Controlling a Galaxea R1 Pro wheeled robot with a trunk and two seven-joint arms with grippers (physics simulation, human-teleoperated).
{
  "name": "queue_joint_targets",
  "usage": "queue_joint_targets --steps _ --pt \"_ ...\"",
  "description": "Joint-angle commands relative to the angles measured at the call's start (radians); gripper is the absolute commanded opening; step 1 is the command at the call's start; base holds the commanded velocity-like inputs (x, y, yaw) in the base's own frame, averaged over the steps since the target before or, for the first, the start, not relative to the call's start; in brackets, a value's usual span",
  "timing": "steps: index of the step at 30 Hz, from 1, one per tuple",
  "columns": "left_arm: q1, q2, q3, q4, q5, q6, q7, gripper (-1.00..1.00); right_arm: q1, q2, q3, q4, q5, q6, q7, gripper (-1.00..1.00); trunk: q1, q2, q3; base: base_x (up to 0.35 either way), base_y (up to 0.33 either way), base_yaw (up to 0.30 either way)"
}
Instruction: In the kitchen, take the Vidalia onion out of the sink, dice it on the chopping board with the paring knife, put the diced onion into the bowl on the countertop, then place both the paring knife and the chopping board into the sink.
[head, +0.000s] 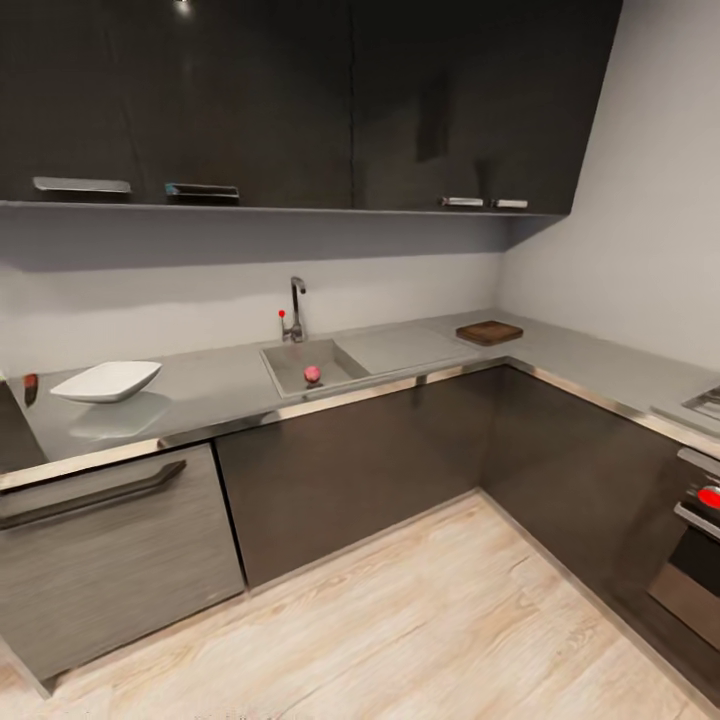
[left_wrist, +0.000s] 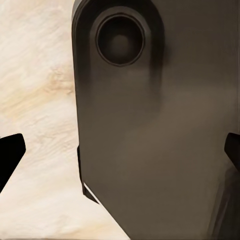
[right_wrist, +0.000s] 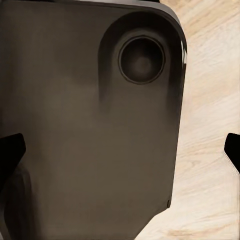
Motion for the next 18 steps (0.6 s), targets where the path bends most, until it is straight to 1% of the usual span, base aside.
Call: queue_joint_targets --steps 1,18 --pt "0.0 0.0 0.0 -0.001 0.0 0.0 -0.001 1.0 0.0 0.0 0.001 0.0 0.0 0.0 -0.001 1.0 0.0 0.0 -0.001 0.0 0.0 0.273" --pt "0.0 -0.001 0.0 -0.001 0.0 0.0 -0.001 1.0 0.0 0.0 0.001 0.0 0.0 0.0 -0.001 1.0 0.0 0.0 -0.01 0.0 0.0 0.273"
